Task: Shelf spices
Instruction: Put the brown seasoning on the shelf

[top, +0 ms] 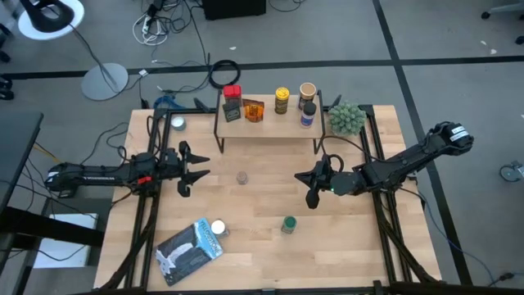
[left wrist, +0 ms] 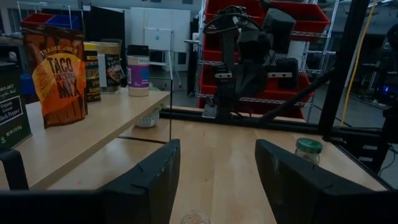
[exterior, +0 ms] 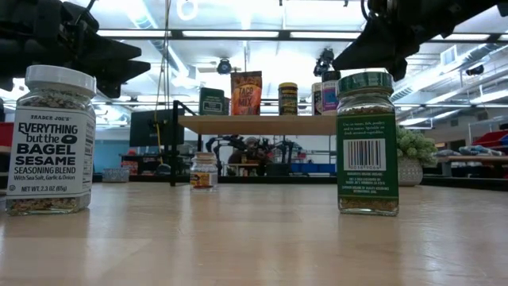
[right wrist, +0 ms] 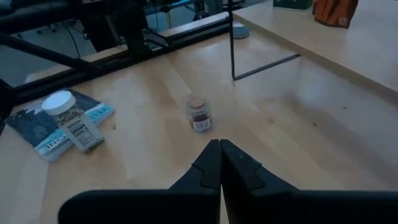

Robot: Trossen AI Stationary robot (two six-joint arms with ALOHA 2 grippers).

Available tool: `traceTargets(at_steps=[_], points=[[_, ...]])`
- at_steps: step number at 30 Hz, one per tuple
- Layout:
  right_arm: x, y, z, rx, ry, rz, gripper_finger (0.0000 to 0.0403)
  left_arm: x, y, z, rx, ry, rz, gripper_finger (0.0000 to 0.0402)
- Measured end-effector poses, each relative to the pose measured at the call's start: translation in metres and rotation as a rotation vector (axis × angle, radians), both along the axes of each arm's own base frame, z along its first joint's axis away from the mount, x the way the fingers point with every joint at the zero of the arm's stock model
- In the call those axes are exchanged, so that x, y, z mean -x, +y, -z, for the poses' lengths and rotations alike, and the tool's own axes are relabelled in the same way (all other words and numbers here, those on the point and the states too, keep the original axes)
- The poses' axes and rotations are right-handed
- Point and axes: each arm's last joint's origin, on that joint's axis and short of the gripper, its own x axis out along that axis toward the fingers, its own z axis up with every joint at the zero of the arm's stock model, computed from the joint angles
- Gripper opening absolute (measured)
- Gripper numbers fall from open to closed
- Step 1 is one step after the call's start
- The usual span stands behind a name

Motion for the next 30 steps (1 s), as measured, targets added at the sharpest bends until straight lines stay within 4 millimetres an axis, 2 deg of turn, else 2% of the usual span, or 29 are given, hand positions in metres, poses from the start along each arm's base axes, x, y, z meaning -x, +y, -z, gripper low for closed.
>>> traceTargets(at_steps=[23, 30], points=[[0.0004, -0.0004, 0.0012, -0.026, 0.004, 0.006, 0.0001, 0.0004, 0.0001, -0.0034, -0.054, -0.029, -0.01, 0.0214], [-0.0025, -0.0062, 0.0, -0.039, -0.003, -0.005, 0.0001, 0.0002, 0.0002, -0.0022, -0.084, -0.014, -0.016, 0.0214]])
